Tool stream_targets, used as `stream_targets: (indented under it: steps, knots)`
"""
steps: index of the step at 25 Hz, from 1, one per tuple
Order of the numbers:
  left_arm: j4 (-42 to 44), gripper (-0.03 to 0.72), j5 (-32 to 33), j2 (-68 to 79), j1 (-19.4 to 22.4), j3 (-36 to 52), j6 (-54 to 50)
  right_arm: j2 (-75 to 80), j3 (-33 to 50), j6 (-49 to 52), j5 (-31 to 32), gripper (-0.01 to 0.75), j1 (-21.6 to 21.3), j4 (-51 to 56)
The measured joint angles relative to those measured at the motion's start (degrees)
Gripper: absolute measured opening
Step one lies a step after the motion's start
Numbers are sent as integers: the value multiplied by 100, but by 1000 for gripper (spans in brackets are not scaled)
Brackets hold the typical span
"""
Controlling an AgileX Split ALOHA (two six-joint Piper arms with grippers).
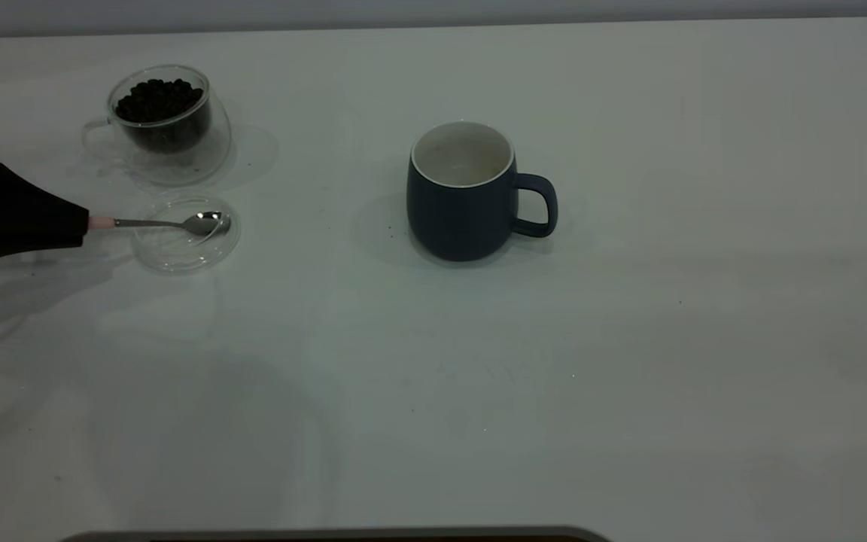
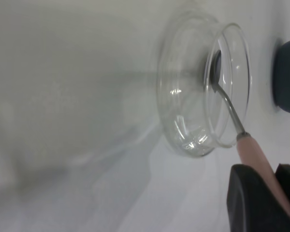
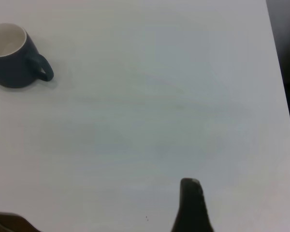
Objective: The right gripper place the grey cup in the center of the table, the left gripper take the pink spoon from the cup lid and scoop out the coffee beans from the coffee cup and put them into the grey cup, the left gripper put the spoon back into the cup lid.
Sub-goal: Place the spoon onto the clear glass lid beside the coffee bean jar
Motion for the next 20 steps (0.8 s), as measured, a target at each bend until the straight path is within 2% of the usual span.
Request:
stream_targets:
  steps: [7, 11, 20]
  knots:
    - [-13, 120, -47, 5, 0, 0, 0, 0, 0, 0, 0, 588, 0, 0]
    - [-17, 144, -109, 5, 0, 0, 0, 0, 0, 0, 0, 588, 0, 0]
    - [-17, 316, -275, 5, 0, 0, 0, 0, 0, 0, 0, 588, 0, 0]
